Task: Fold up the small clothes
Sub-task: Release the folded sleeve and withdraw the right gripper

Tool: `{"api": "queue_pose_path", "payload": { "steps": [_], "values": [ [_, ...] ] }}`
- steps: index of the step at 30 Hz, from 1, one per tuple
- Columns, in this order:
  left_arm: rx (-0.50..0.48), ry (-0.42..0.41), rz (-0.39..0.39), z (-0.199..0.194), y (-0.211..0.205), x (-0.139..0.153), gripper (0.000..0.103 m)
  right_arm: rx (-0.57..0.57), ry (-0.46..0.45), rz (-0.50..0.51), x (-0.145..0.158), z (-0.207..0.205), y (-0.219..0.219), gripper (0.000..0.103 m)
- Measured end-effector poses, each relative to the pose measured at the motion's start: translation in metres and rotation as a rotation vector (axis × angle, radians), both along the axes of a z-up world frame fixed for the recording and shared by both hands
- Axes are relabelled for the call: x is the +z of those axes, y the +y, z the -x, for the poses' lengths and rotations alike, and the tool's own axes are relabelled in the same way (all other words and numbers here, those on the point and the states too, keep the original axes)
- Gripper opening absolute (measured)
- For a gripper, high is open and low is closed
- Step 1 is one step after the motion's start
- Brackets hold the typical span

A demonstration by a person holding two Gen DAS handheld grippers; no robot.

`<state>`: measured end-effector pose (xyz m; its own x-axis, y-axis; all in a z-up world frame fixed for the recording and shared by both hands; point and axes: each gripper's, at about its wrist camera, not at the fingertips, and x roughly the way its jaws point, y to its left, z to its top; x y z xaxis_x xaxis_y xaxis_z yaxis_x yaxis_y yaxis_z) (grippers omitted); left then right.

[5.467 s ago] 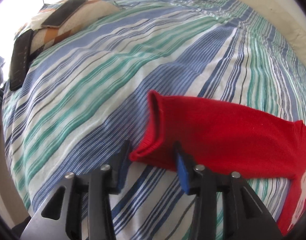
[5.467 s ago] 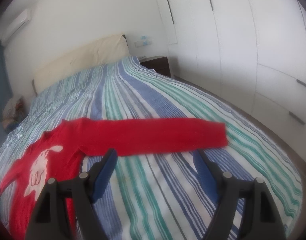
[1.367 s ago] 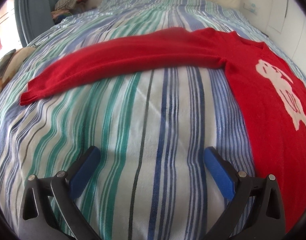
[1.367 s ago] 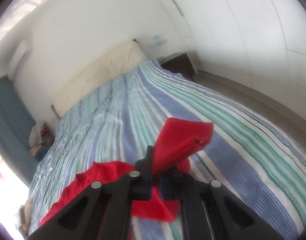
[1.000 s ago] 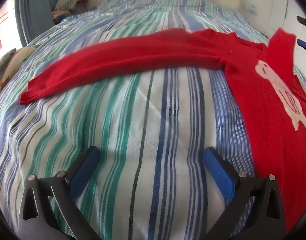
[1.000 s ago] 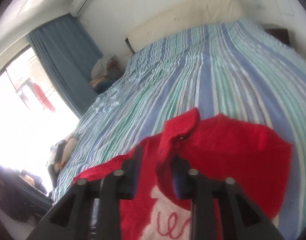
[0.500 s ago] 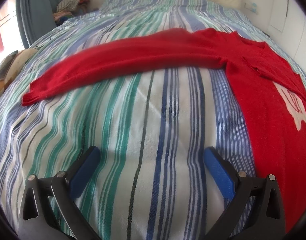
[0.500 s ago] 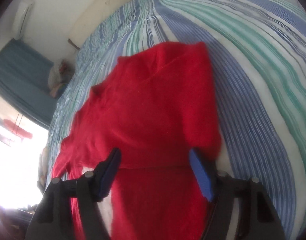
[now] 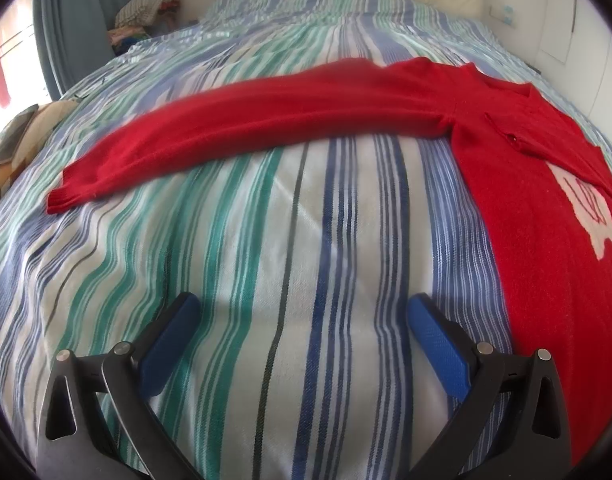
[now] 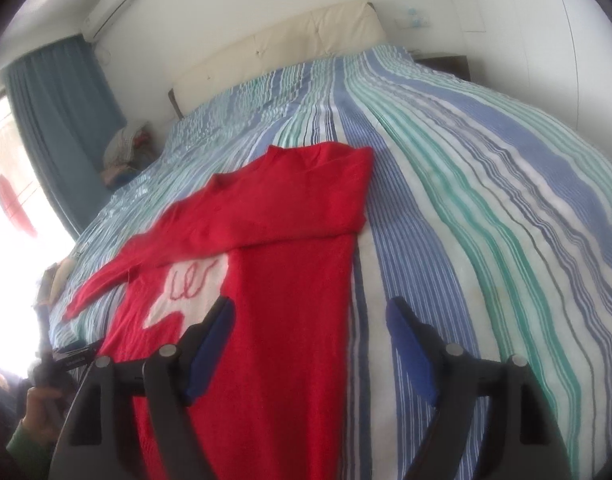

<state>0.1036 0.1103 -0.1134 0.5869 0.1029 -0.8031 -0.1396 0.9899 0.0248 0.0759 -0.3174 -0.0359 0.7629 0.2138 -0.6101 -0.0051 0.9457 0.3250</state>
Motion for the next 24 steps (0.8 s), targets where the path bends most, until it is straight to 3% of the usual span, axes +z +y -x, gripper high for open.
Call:
{"api": "queue_pose_path", "payload": {
  "steps": [4, 9, 15, 24],
  "values": [
    [0.001, -0.004, -0.001, 0.001, -0.001, 0.000, 0.103, -0.035, -0.046, 0.102, -0.002, 0.020, 0.012, 0.081],
    [0.001, -0.005, -0.001, 0.001, -0.001, 0.000, 0.103, -0.002, -0.048, 0.217, -0.004, 0.017, 0.037, 0.081],
    [0.000, -0.026, -0.002, 0.004, -0.002, 0.000, 0.103, -0.091, 0.038, 0.466, -0.008, 0.009, 0.061, 0.081],
    [0.000, -0.043, -0.003, 0.004, -0.001, -0.001, 0.103, -0.163, 0.047, 0.585, -0.001, 0.019, 0.059, 0.081]
  ]
}}
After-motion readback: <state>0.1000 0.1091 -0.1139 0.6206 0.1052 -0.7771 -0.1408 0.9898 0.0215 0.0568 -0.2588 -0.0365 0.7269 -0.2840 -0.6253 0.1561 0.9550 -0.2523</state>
